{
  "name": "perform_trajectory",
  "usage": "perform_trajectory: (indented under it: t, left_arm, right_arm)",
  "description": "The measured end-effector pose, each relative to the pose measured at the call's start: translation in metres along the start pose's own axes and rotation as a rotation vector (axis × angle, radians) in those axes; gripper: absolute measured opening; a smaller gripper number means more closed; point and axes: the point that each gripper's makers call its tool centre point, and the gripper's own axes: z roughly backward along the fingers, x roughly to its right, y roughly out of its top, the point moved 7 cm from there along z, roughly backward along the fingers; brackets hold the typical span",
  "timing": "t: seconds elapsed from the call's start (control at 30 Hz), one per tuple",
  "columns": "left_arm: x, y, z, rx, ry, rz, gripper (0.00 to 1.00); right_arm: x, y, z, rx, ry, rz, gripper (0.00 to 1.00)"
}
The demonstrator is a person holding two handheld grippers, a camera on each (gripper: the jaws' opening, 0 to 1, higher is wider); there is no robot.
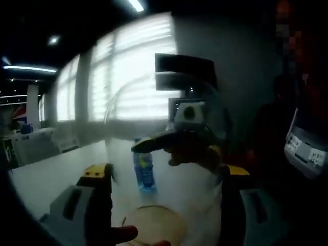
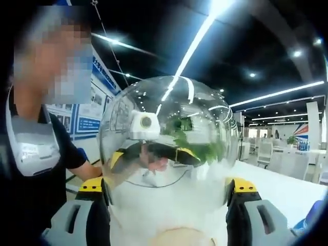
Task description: Open the cover put in the Mizone put the cover back on
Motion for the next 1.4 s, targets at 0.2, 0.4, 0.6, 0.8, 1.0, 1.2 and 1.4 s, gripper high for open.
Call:
perform_trajectory:
  t: [0.2, 0.4, 0.6, 0.8, 1.0, 1.2, 1.4]
  left_arm:
    - [0.002, 0.0, 0.0, 0.014, -0.028, 0.007, 0.74]
    - [0.008, -0.005, -0.002, -0.014, -0.071, 0.016, 0.74]
    - [0.018, -0.005, -0.004, -0.027, -0.112, 0.009, 0.75]
    - [0.025, -0.007, -0.004, -0.046, -0.155, 0.006, 0.75]
    - [0.03, -0.018, -0.009, -0.078, -0.214, 0.02, 0.75]
    - [0.04, -0.025, -0.014, -0.117, -0.254, 0.024, 0.75]
    - [0.049, -0.032, -0.017, -0.153, -0.293, 0.033, 0.75]
  right_arm:
    - [-0.007, 0.003, 0.002, -0.004, -0.03, 0.0, 0.89]
    - [-0.019, 0.0, 0.007, -0.03, -0.075, -0.003, 0.89]
    - [-0.034, 0.003, 0.013, -0.037, -0.125, 0.012, 0.89]
    - [-0.046, 0.0, 0.016, -0.047, -0.169, 0.005, 0.89]
    - [-0.059, -0.01, 0.021, -0.073, -0.23, -0.015, 0.89]
    - [-0.072, -0.019, 0.029, -0.076, -0.273, -0.03, 0.89]
    - [-0.083, -0.026, 0.033, -0.067, -0.309, -0.049, 0.89]
